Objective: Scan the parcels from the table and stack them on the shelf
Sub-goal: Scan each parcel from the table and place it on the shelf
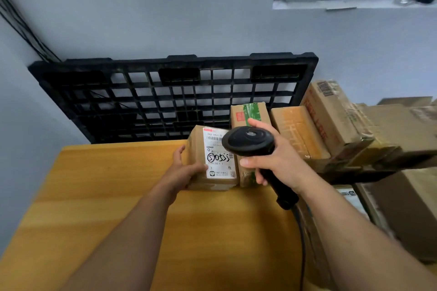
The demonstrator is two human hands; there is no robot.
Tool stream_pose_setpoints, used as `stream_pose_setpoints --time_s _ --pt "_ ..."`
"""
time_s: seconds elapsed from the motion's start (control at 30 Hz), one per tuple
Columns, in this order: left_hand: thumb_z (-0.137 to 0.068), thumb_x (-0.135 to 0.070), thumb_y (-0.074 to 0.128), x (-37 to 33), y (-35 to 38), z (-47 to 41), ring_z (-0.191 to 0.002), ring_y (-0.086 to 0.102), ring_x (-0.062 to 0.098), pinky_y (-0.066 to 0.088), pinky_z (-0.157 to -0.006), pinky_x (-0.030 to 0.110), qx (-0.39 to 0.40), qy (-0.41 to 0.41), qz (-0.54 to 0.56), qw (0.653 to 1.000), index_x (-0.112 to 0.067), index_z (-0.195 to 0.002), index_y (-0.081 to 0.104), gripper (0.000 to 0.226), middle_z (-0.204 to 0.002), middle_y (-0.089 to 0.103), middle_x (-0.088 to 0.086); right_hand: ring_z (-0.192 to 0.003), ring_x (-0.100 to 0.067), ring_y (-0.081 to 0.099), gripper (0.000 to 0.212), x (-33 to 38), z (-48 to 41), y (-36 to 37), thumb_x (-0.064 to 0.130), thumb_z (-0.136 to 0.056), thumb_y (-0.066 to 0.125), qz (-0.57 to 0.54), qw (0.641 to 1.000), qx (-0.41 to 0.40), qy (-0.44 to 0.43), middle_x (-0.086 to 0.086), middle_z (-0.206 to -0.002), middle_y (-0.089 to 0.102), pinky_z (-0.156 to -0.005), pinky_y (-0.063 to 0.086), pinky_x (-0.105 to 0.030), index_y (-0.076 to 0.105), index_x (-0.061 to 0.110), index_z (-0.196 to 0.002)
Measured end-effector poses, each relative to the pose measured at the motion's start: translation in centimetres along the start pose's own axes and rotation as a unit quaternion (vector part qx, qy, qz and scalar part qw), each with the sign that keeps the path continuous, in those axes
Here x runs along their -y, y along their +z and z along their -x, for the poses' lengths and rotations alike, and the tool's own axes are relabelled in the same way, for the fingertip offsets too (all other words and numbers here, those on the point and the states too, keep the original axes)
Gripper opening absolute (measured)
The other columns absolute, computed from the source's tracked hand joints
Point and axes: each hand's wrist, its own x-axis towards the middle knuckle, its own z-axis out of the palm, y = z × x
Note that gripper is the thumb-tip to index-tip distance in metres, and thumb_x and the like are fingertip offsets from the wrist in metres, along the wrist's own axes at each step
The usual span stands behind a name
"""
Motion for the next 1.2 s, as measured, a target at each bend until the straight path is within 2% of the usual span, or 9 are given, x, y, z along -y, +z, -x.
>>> stream_pose_setpoints --time_s 0.1,0.23,0.43,0.5,0.63,0.8,0.97,1.1,1.2 --pt "-0.077 -0.005 0.075 0.3 -1.4 1.5 -0.099 0.063 0.031 0.056 -0.068 0.039 0.014 0.009 0.005 1.000 -0.044 -0.151 0.004 0.109 -0.129 0.052 0.011 -0.053 -0.021 0.060 0.095 0.5 1.1 0.8 0.006 -0.074 0.081 0.008 1.000 0.000 -0.010 -0.011 -0.103 0.067 -0.048 0.051 -0.030 0.032 0.042 -0.147" --pt "-0.075 0.001 0.075 1.1 -3.6 3.5 -0.104 0.062 0.029 0.054 -0.065 0.037 -0.013 0.055 0.042 0.998 -0.049 -0.149 0.006 0.113 -0.125 0.060 0.012 -0.054 -0.024 0.061 0.095 1.2 3.7 2.7 0.005 -0.073 0.081 0.003 0.999 -0.012 -0.036 -0.004 -0.093 0.069 -0.049 0.052 -0.031 0.033 0.044 -0.146" --pt "-0.074 0.001 0.077 1.3 -7.1 7.5 -0.107 0.062 0.023 0.056 -0.065 0.033 -0.035 0.144 0.052 0.988 -0.046 -0.151 0.006 0.115 -0.121 0.062 0.007 -0.056 -0.025 0.061 0.090 2.5 8.2 7.4 0.013 -0.065 0.086 -0.044 0.993 -0.011 -0.106 -0.013 -0.116 0.064 -0.051 0.053 -0.032 0.043 0.054 -0.132" --pt "-0.073 0.000 0.079 1.7 -8.3 9.1 -0.110 0.061 0.024 0.056 -0.069 0.034 -0.041 0.170 0.048 0.983 -0.046 -0.151 0.006 0.116 -0.122 0.060 0.006 -0.055 -0.025 0.061 0.092 3.2 9.7 9.2 0.009 -0.065 0.082 -0.052 0.990 -0.012 -0.132 -0.013 -0.117 0.063 -0.051 0.053 -0.031 0.041 0.050 -0.137" --pt "-0.070 0.000 0.081 2.6 -10.4 12.3 -0.113 0.058 0.025 0.057 -0.072 0.035 -0.057 0.202 0.051 0.976 -0.045 -0.151 0.010 0.118 -0.123 0.054 0.004 -0.053 -0.026 0.060 0.093 4.2 12.3 12.6 0.004 -0.068 0.082 -0.074 0.981 0.008 -0.178 -0.014 -0.103 0.067 -0.049 0.052 -0.031 0.039 0.042 -0.141" --pt "-0.067 -0.003 0.085 3.9 -12.4 15.6 -0.118 0.054 0.027 0.056 -0.083 0.042 -0.082 0.226 0.050 0.969 -0.045 -0.151 0.009 0.121 -0.124 0.051 0.003 -0.052 -0.028 0.061 0.096 5.0 15.0 15.9 0.017 -0.062 0.083 -0.088 0.977 0.030 -0.194 -0.013 -0.094 0.071 -0.048 0.052 -0.033 0.038 0.042 -0.143" --pt "-0.067 -0.004 0.085 5.8 -13.7 18.9 -0.121 0.052 0.028 0.053 -0.093 0.052 -0.121 0.236 0.060 0.962 -0.046 -0.150 0.009 0.120 -0.128 0.051 0.006 -0.051 -0.032 0.059 0.098 5.8 17.1 17.9 0.020 -0.059 0.084 -0.098 0.974 0.045 -0.197 -0.012 -0.085 0.072 -0.048 0.051 -0.038 0.038 0.041 -0.143" --pt "-0.064 -0.011 0.088 7.3 -13.8 22.4 -0.122 0.051 0.028 0.053 -0.093 0.052 -0.162 0.232 0.066 0.957 -0.051 -0.148 0.008 0.122 -0.135 0.046 0.008 -0.052 -0.032 0.058 0.098 6.3 19.3 18.7 0.022 -0.059 0.085 -0.085 0.973 0.079 -0.201 -0.015 -0.089 0.071 -0.048 0.051 -0.039 0.038 0.042 -0.143" --pt "-0.053 -0.023 0.091 8.5 -13.5 24.5 -0.121 0.051 0.027 0.056 -0.088 0.049 -0.179 0.227 0.057 0.956 -0.057 -0.145 0.009 0.128 -0.139 0.042 0.008 -0.050 -0.031 0.057 0.099 5.7 21.0 18.5 0.019 -0.058 0.086 -0.089 0.972 0.095 -0.194 -0.017 -0.085 0.071 -0.047 0.050 -0.038 0.039 0.042 -0.142"
